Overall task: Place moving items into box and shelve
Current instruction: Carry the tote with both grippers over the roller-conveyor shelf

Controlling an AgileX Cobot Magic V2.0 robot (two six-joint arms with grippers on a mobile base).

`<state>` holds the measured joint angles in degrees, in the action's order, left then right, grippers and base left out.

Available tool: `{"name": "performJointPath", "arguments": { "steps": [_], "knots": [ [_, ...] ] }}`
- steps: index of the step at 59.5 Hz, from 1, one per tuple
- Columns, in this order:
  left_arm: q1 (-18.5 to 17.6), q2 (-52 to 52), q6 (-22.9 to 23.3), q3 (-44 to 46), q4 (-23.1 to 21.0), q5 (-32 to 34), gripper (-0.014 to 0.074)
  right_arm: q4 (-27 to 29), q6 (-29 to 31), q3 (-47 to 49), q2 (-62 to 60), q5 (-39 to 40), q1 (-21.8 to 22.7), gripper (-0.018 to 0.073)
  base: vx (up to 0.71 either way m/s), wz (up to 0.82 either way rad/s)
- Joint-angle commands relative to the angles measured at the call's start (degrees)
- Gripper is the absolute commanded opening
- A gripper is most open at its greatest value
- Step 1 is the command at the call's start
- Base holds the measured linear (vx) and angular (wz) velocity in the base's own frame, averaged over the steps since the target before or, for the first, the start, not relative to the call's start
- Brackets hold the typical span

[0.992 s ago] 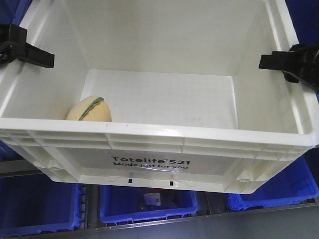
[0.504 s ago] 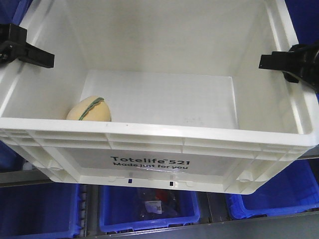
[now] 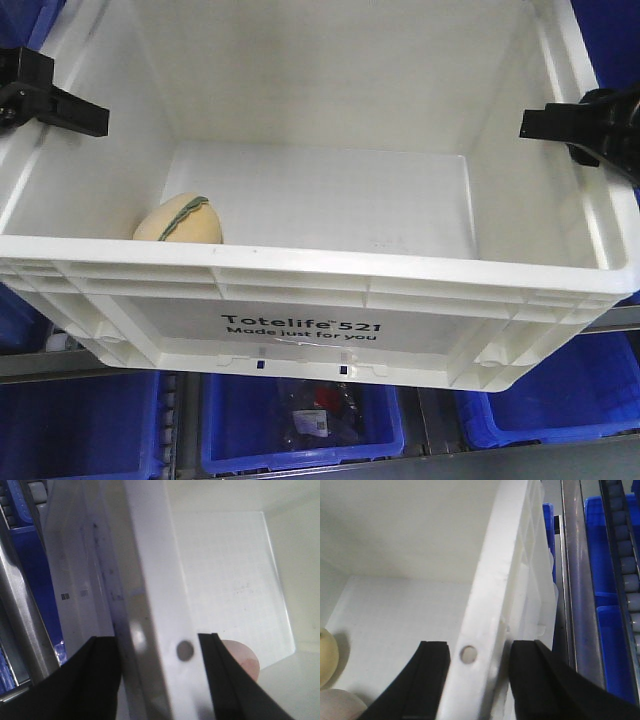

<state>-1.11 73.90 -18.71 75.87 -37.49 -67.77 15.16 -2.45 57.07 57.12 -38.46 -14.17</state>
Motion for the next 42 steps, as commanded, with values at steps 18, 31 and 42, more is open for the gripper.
{"name": "performJointPath", "arguments": {
  "steps": [18,31,42],
  "knots": [
    [-0.64,-2.33,-1.49,2.51,-10.79,2.25,-0.0003,4.96,0.07,2.54,-1.54,8.82,-0.52,-0.0006,0.01,0.01],
    [-0.64,-2.33,-1.49,2.51,-10.79,2.25,-0.0003,4.96,0.07,2.54,-1.54,8.82,-0.52,-0.0006,0.05,0.00],
    [-0.64,-2.33,-1.49,2.51,-10.79,2.25,-0.0003,4.96,0.07,2.54,-1.54,8.82,-0.52,-0.0006,0.06,0.02]
  ]
}}
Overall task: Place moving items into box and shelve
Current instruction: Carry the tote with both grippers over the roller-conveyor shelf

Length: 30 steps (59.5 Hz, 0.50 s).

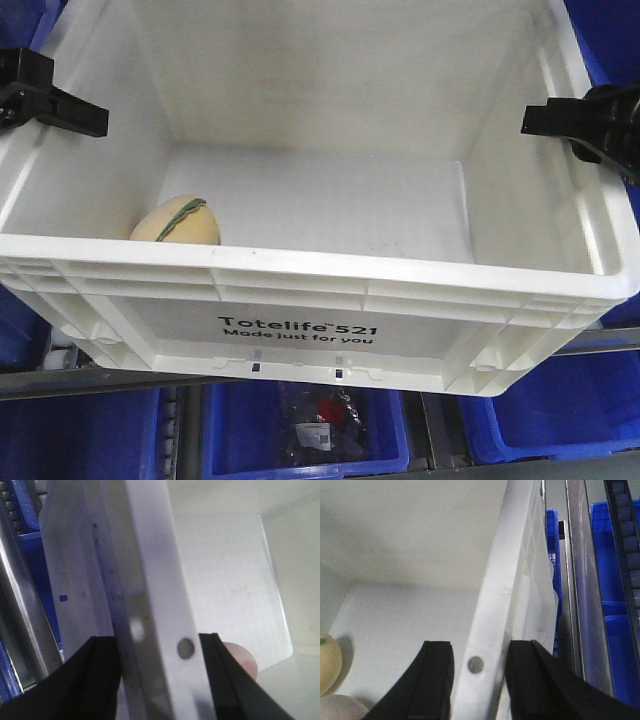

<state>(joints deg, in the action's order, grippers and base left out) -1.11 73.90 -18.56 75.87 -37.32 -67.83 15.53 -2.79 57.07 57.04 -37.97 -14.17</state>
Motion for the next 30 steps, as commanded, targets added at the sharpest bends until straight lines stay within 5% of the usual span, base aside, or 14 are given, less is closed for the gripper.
{"name": "performJointPath", "arguments": {
  "steps": [1,30],
  "knots": [
    [-0.64,-2.33,-1.64,2.51,-10.96,2.31,-0.0003,4.59,0.41,2.54,-1.46,8.32,-0.52,-0.0006,0.05,0.02],
    [-0.64,-2.33,-1.64,2.51,-10.96,2.31,-0.0003,4.59,0.41,2.54,-1.46,8.32,-0.52,-0.0006,0.01,0.01]
  ]
}}
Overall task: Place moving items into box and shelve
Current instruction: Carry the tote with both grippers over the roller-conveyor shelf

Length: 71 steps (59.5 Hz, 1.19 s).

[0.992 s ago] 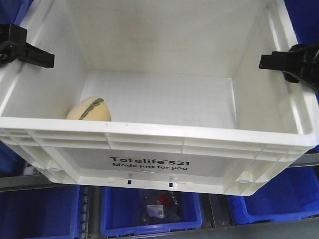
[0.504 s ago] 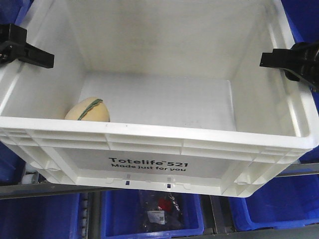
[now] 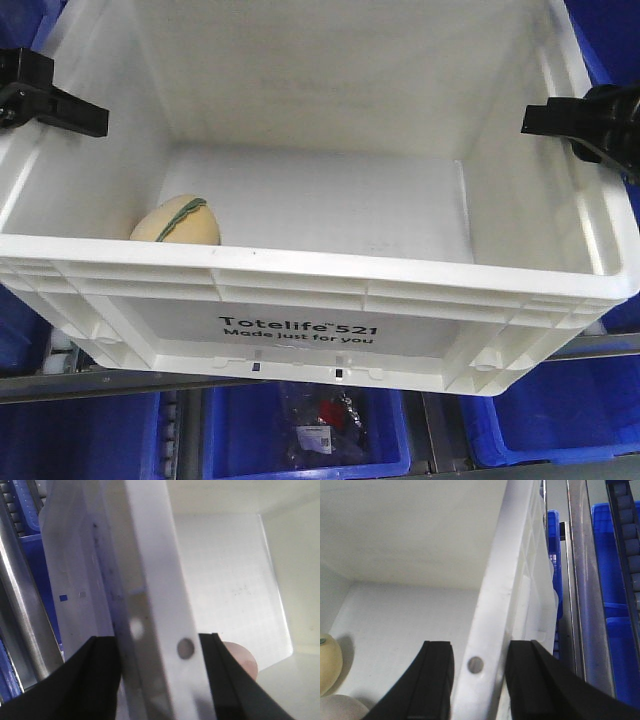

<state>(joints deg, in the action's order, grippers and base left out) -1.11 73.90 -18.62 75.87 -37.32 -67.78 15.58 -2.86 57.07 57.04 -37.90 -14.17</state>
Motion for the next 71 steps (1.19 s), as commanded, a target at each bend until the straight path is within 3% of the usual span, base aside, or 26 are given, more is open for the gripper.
{"name": "performJointPath", "arguments": {
  "steps": [1,58,71],
  "knots": [
    [-0.64,-2.33,-1.57,2.51,-10.96,2.26,-0.0003,4.54,0.48,2.54,-1.46,8.25,-0.52,-0.0006,0.00,0.00],
    [-0.64,-2.33,-1.57,2.51,-10.96,3.11,-0.0003,4.08,0.48,2.54,-0.42,8.25,-0.52,-0.0006,0.00,0.00],
    [-0.64,-1.16,-1.59,2.51,-11.01,8.12,-0.0003,3.95,0.48,2.54,4.42,8.71,-0.52,-0.0006,0.00,0.00]
  ]
}}
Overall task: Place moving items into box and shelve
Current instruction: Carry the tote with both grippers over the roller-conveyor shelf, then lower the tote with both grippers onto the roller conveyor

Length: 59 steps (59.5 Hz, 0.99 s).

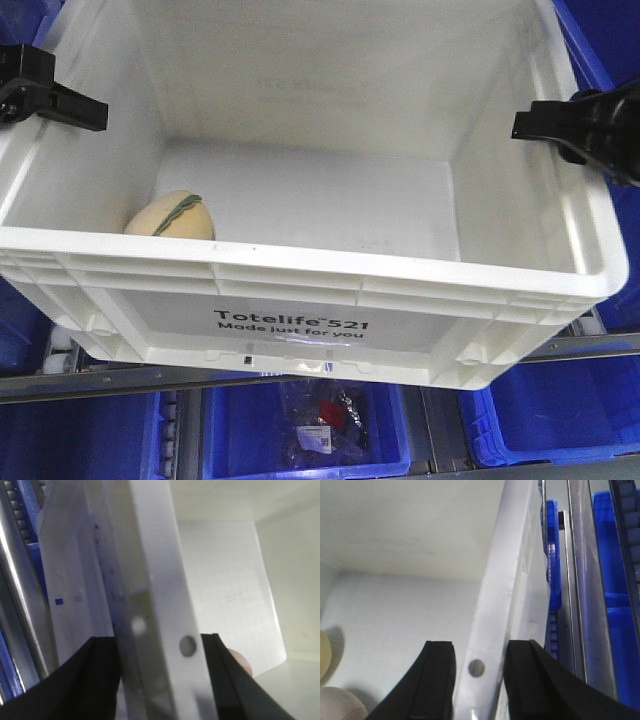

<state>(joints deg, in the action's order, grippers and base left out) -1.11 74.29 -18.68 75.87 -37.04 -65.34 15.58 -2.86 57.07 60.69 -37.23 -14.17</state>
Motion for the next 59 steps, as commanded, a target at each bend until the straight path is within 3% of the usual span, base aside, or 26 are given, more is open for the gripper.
{"name": "performJointPath", "arguments": {
  "steps": [1,16,25,33,44,59],
  "knots": [
    [-0.64,-1.41,-1.53,2.51,-11.28,6.11,-0.0003,3.78,0.48,2.54,1.35,8.26,-0.52,-0.0006,0.00,0.00],
    [-2.46,4.75,-1.53,2.51,-11.84,7.30,-0.0003,-0.33,0.53,2.54,8.17,17.03,-0.52,-0.0006,0.00,0.00],
    [-6.07,9.64,-2.07,2.51,-16.92,10.35,-0.0003,-0.33,0.53,2.54,10.65,23.16,-0.52,-0.0006,0.00,0.00],
    [-9.82,13.33,-5.44,2.51,-20.39,16.30,0.0000,-0.45,0.53,2.54,12.60,28.78,-0.52,-0.0006,0.00,0.00],
    [-13.76,16.76,-6.09,2.51,-20.23,22.39,0.0006,-0.45,0.53,2.54,15.91,36.11,-0.52,-0.0003,0.00,0.00],
    [-14.38,17.44,-6.09,2.51,-18.76,26.22,0.0109,-0.39,0.53,2.54,21.77,38.47,-0.52,0.0069,0.00,0.00]
  ]
}}
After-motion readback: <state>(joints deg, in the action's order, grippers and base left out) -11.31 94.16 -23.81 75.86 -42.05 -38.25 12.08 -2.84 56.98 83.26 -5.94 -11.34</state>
